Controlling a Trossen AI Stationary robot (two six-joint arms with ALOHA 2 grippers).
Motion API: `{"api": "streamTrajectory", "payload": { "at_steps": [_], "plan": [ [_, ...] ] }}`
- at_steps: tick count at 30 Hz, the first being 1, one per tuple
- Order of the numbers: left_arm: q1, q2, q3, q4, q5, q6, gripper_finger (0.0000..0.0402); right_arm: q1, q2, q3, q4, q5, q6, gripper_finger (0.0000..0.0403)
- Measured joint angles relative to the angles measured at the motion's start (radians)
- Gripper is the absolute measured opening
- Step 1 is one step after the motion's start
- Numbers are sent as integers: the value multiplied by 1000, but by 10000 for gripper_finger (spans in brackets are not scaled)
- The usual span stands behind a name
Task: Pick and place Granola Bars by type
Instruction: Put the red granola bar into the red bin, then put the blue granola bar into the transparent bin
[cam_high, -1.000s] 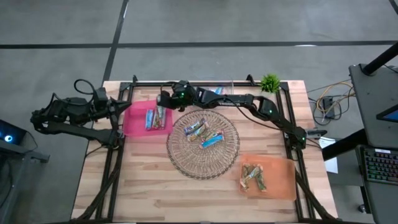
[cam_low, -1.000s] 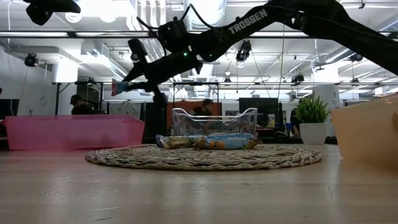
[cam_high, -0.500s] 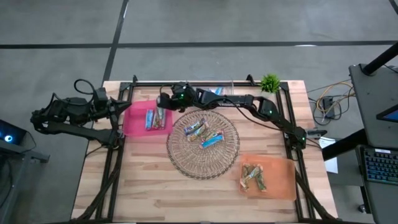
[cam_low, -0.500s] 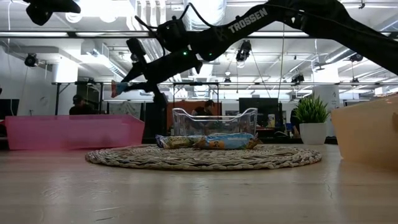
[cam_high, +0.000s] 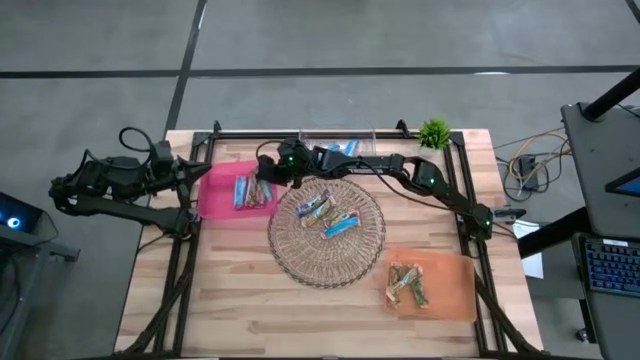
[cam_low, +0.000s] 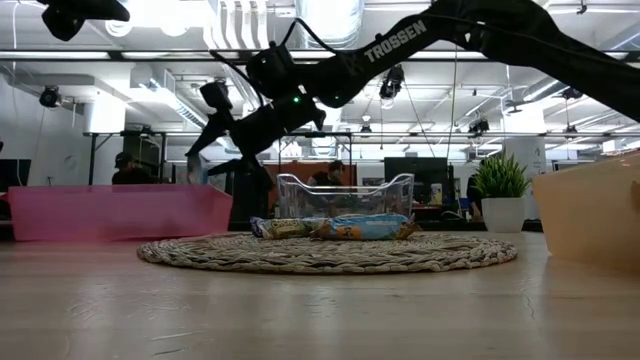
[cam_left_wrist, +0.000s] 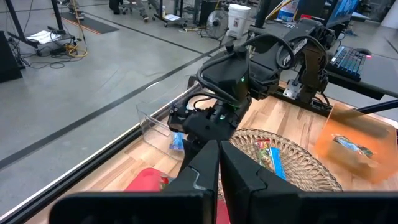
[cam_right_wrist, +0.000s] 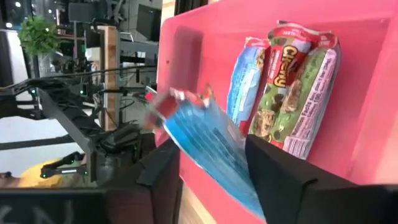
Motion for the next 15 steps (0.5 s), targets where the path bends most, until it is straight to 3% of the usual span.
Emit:
{"api": "streamTrajectory", "payload": {
  "at_steps": [15],
  "plan": [
    [0,0,0,0,0,0,0,1,0,5,16,-42,-47,223]
  ]
}}
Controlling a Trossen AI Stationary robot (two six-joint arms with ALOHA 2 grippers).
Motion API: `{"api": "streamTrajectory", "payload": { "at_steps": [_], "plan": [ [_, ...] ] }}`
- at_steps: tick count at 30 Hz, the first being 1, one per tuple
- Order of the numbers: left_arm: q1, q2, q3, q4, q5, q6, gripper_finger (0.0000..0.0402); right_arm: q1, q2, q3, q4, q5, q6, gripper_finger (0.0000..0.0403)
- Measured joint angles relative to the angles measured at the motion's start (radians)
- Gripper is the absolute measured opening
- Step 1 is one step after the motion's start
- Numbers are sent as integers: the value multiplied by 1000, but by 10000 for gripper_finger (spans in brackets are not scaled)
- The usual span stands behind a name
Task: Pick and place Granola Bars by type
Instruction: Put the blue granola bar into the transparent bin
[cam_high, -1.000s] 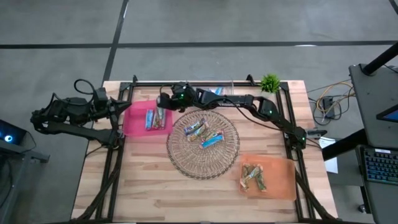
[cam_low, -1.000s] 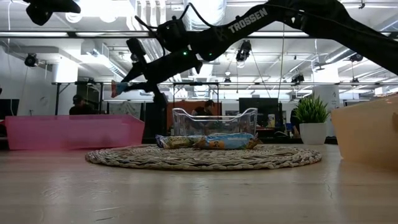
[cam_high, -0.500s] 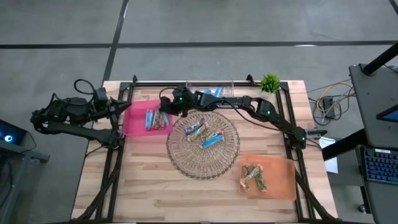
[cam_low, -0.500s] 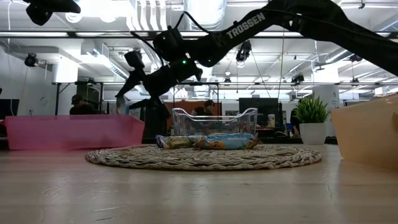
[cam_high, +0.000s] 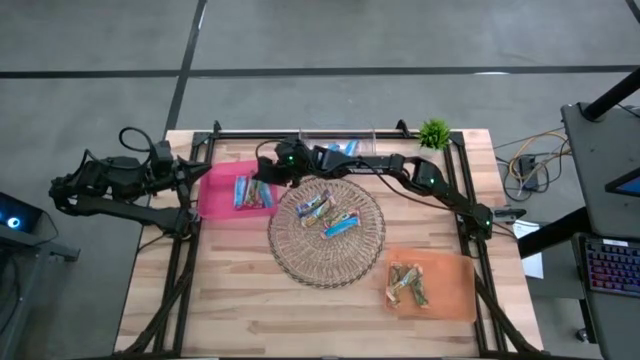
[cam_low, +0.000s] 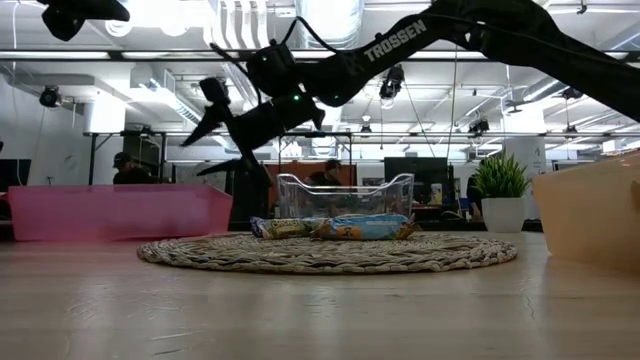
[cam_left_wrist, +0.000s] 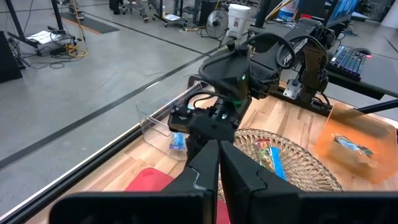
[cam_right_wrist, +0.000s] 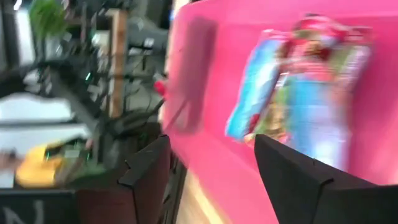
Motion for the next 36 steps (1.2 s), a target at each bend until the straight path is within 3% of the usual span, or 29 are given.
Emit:
{"api": "streamTrajectory", "payload": {
  "at_steps": [8,15,24,28,36],
  "plan": [
    [0,0,0,0,0,5,0,9,-20,85,13,-210,-250,225],
    [0,0,0,1,1,-24,0,22,-100,122,-68,-244,-560,179],
    [0,5,0,3,18,-70,0,22,-308,93,-342,-244,-966,68],
    [0,26,0,31,39,-70,0,26,-403,69,-443,-236,-1064,31],
    [0,114,0,140,55,-3,0,45,-648,-116,-452,-117,-1195,9]
  ]
}}
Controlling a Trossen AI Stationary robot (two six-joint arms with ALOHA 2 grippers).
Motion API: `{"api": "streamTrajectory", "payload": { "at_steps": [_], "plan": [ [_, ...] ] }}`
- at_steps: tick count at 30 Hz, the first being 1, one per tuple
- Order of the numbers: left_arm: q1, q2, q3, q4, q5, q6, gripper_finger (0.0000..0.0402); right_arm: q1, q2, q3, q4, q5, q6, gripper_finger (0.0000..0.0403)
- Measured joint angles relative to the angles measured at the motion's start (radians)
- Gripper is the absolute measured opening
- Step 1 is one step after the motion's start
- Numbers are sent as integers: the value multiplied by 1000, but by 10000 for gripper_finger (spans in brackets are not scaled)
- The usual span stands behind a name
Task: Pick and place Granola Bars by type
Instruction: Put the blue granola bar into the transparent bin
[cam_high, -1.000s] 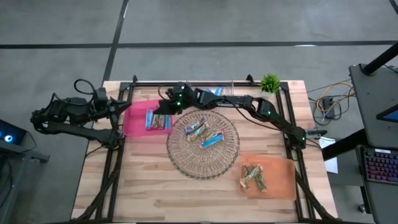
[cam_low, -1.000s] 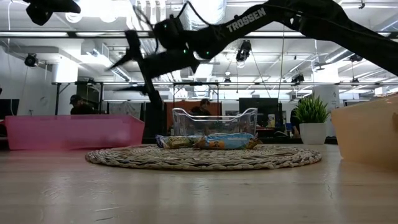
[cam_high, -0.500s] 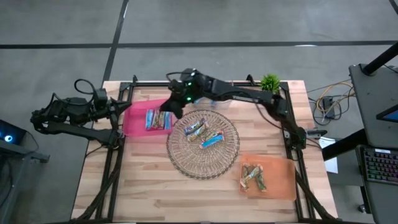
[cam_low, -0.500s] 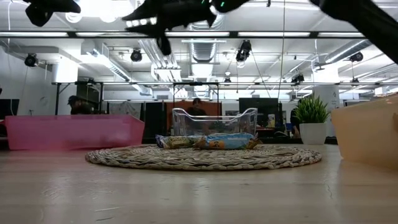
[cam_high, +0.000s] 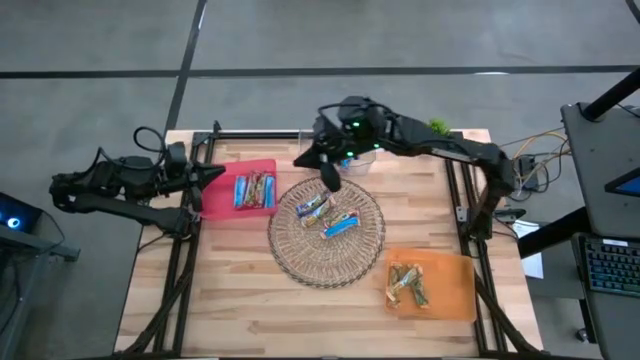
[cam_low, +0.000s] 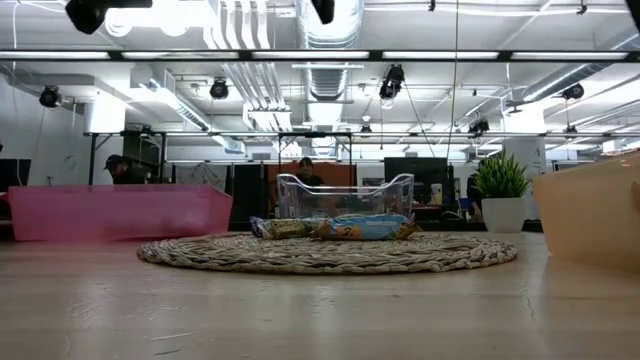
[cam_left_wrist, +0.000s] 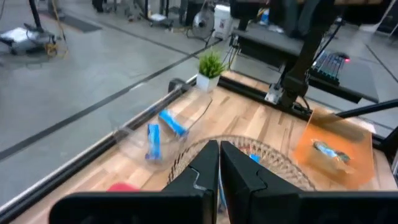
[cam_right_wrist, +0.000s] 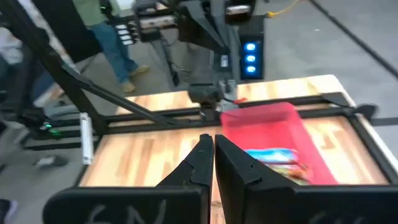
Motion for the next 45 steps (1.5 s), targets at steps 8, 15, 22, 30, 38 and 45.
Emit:
{"api": "streamTrajectory", "payload": {
  "at_steps": [8,15,22,30,38,45],
  "plan": [
    [0,67,0,127,7,44,0,14,-274,-375,201,62,37,9],
    [1,144,0,217,83,45,0,35,-478,-663,360,109,113,9],
    [1,254,0,472,114,48,1,35,-598,-815,372,166,137,9],
    [1,404,2,683,125,64,69,35,-640,-879,432,166,182,9],
    [1,559,58,661,132,57,181,35,-633,-864,431,166,183,9],
    [12,723,201,476,157,108,223,35,-633,-863,429,165,184,9]
  ]
}}
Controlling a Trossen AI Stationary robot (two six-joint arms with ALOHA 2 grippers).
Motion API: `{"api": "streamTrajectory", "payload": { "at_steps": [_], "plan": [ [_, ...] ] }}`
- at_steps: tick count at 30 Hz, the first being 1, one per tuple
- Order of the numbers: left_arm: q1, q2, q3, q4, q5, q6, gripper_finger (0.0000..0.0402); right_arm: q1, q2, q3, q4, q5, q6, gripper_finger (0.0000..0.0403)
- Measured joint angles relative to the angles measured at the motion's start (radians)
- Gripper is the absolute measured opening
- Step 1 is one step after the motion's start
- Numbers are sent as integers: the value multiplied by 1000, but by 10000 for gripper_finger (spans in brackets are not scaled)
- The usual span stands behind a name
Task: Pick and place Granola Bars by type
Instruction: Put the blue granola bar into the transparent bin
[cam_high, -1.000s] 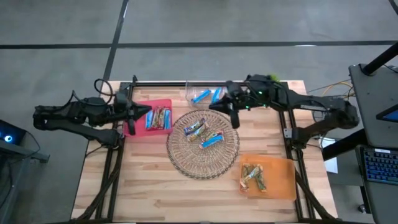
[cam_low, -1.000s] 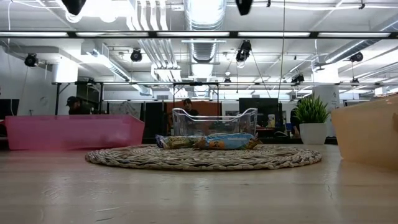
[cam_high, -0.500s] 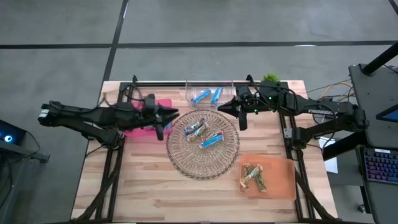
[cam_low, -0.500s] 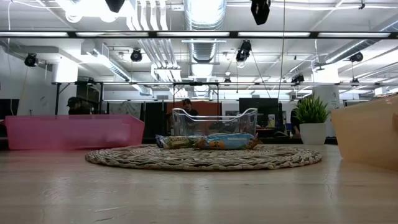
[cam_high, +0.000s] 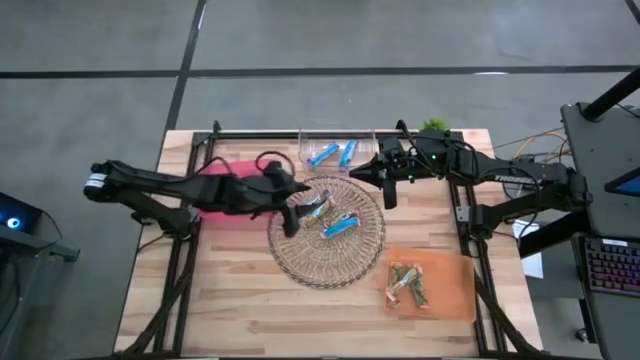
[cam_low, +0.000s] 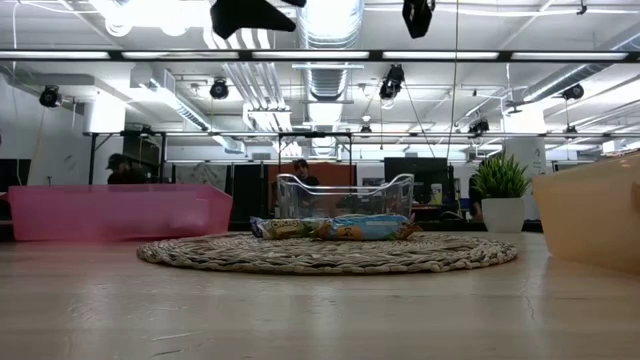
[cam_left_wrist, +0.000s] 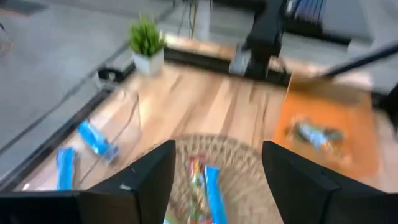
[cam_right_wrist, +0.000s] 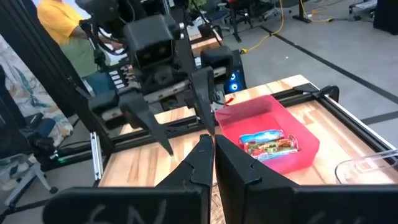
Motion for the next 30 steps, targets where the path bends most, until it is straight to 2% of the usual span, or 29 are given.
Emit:
{"api": "streamTrajectory", "payload": {
  "at_steps": [7,14,24,30],
  "plan": [
    [67,165,186,-312,116,-11,224,0,0,0,-1,-1,0,9],
    [166,284,249,-358,295,28,224,0,0,0,-1,-1,-6,9],
    [229,397,245,-464,297,39,223,0,0,0,-2,-1,-39,9],
    [277,467,244,-469,285,39,222,0,0,0,-7,-1,-39,9]
  ]
}}
